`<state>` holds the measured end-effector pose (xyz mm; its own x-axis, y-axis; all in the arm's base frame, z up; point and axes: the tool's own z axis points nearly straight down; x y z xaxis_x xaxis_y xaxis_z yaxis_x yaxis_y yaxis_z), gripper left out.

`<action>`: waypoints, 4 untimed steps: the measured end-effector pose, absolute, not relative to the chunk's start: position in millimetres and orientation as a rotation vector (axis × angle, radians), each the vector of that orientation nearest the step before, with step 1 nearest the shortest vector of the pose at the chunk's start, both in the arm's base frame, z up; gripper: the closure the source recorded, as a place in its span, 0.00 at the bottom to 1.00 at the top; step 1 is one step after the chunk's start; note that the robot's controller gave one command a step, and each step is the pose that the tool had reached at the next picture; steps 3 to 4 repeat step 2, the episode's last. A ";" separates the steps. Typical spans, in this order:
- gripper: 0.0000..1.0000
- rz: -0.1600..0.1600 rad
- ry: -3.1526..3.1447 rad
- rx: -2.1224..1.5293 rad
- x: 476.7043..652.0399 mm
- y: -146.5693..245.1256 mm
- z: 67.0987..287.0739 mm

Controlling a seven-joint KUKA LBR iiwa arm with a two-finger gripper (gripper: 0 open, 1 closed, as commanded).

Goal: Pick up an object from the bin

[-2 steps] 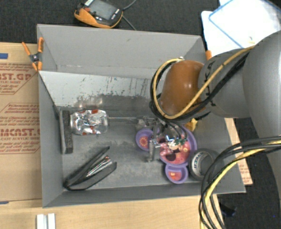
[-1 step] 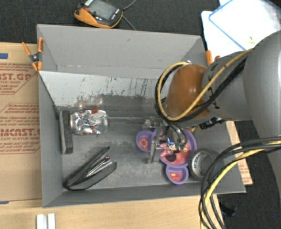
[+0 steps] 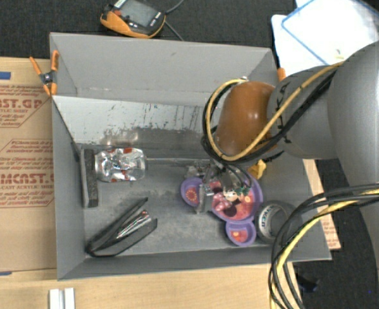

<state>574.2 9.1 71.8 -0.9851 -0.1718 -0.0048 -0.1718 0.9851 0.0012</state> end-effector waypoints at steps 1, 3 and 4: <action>1.00 0.002 3.125 -0.271 574.1 9.1 72.2; 1.00 0.003 3.136 -0.273 570.9 9.4 99.8; 1.00 0.003 3.136 -0.273 570.9 9.4 99.8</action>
Offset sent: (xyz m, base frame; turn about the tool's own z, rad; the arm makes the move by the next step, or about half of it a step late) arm 0.0000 0.0000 0.0853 -0.0001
